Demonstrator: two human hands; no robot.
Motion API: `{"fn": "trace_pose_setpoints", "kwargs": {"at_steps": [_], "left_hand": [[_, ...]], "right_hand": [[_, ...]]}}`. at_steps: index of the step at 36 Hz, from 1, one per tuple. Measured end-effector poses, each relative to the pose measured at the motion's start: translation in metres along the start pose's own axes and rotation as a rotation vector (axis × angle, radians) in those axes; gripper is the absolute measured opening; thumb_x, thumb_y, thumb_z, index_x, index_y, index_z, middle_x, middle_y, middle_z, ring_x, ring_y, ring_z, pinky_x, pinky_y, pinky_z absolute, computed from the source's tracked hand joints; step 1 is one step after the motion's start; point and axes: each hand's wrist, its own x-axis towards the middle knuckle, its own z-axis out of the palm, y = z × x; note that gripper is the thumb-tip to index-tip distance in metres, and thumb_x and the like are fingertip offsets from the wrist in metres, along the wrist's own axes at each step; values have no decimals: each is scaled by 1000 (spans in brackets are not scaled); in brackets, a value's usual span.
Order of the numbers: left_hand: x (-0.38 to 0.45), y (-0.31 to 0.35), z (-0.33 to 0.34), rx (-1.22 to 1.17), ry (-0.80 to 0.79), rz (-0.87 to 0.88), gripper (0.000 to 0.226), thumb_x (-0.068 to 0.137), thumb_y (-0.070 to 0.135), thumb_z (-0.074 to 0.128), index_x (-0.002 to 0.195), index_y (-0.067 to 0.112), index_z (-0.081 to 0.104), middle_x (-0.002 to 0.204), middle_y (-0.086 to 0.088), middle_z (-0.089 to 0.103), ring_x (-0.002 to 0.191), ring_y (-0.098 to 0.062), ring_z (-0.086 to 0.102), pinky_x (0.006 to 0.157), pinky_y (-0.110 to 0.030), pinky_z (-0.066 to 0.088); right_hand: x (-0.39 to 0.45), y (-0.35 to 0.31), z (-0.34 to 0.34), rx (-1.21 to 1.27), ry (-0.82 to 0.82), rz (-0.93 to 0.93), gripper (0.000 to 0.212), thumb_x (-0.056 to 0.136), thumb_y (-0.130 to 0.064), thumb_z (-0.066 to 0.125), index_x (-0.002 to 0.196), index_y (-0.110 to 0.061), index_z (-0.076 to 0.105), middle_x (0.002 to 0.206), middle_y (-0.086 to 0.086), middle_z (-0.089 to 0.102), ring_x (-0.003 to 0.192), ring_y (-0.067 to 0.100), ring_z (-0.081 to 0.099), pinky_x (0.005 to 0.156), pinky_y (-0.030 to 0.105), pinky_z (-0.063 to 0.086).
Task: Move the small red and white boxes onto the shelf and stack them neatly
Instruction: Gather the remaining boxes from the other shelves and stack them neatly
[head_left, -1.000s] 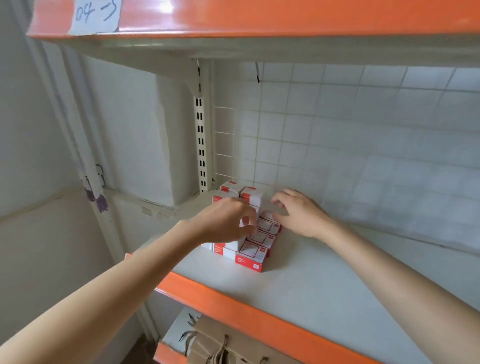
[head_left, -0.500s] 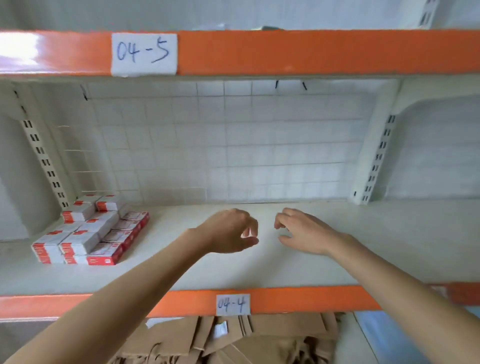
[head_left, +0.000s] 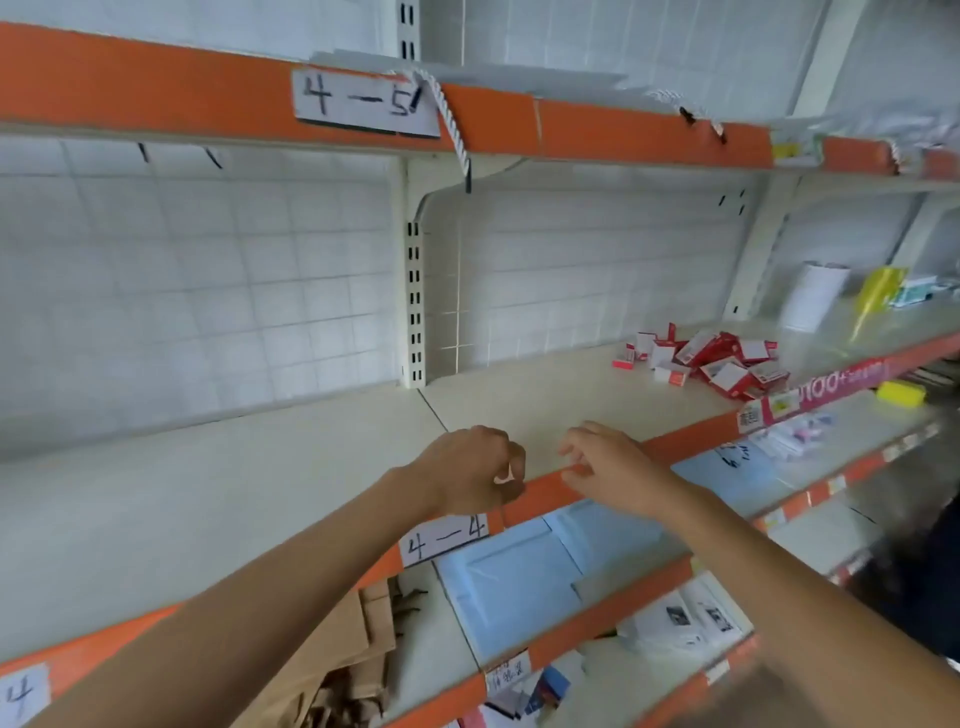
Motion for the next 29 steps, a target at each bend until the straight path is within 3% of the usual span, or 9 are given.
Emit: {"fn": "trace_pose_setpoints", "kwargs": {"at_steps": [9,14,18,24,29], "left_hand": [[119,29,26,-31,4,79,20,91,34,53,103,23,65,102,2,60,94,-15,58,74,-22,41],[192,37,28,-68,30,77,21,92,34,52,105,23,65,104,3,61,92,-14,57,76,-22,42],[239,39,28,-78,49,73,21,92,33,51,105,23,65,104,3,62,90,-13,56,76,-21,42],[281,43,39,-50,1,57,22,93,31,51,108,21,66,108,2,64,94,-14,59,74,-21,40],[305,44,42,-34,15,-8,20,92,33,51,103,23,66,104,3,64,87,-12,55,76,-24,43]], "right_hand": [[0,98,-9,20,-20,129,20,90,-19,56,107,-9,58,105,0,52,98,16,53,89,37,47],[35,152,-54,-65,-19,158,30,92,-21,54,120,-11,55,113,-1,51,100,13,52,90,30,46],[68,191,-77,-98,13,187,35,93,-24,53,126,-12,53,120,1,53,100,12,53,81,22,40],[96,247,-52,-112,-121,206,37,91,-30,54,124,-12,52,122,5,49,114,23,46,96,36,42],[130,285,-56,-98,-111,175,41,91,-30,52,128,-15,49,124,0,43,108,21,51,90,38,46]]}}
